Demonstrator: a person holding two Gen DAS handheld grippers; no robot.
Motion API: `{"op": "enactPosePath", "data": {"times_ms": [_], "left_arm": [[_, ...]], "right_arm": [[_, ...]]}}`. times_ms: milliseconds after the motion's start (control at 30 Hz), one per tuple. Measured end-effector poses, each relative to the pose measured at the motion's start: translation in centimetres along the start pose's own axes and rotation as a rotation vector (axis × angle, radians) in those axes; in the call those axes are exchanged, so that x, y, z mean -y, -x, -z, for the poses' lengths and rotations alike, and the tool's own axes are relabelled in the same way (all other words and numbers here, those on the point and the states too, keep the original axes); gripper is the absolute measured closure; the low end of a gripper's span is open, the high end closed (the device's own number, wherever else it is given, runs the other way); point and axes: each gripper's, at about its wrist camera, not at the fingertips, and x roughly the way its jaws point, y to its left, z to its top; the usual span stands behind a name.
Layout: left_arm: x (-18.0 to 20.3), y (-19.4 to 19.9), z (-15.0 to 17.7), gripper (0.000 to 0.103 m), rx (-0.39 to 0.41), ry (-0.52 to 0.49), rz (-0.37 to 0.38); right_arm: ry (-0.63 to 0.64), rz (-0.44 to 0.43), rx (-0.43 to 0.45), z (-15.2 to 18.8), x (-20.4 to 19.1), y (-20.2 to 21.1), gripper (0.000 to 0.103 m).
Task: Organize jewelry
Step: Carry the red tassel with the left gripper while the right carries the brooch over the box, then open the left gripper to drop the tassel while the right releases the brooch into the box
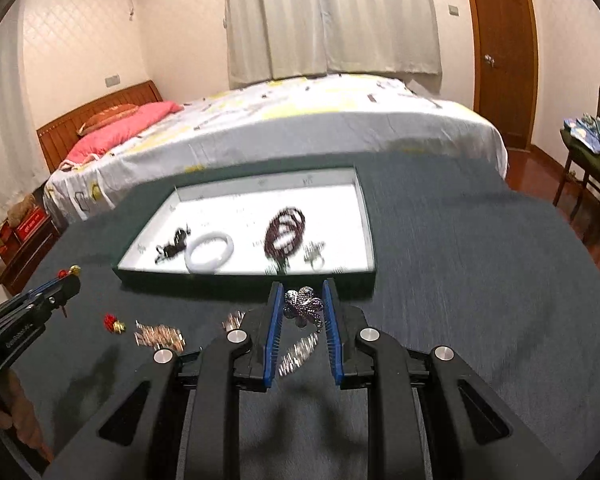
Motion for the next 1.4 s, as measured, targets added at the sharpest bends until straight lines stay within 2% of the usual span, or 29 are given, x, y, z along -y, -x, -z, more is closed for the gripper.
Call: {"op": "enactPosePath", "data": {"times_ms": [333,567,733,1000,1233,1400], "left_arm": [[3.3,-3.4,-5.8,0.09,0.097,-0.058,0.032],[4.7,-8.6,-8.3,0.09,0.088,-0.091,0.024],[4.6,-13.7,-8.9,0.09,0.019,-0.086,0.012],[3.5,-20.3,-8.5,0.09,-0.128,-0.087,-0.018],[2.5,-22.4,-7.9,0.09,-0.209,-0.072,-0.026],[2.6,-22.6,-7.9,0.09,-0.23,-0.087,-0.023]], "right_arm": [[0.021,-0.006,0.113,-5.2,-0.4,-2.2,0.082],[0.022,0.001,0.145,-7.5,-0.2,-6.3,0.082],[0.01,0.011,0.096,-7.7,0.3,-10.1,0.082],[0.021,0.041,-0.067,-6.2,1.0,-16.2,0.082],[0.011,0.061,-0.163,-5.1,1.4,-18.0,0.082],[0.009,0.075,-0.173,-5.4,1.3,-18.3,0.082]]}}
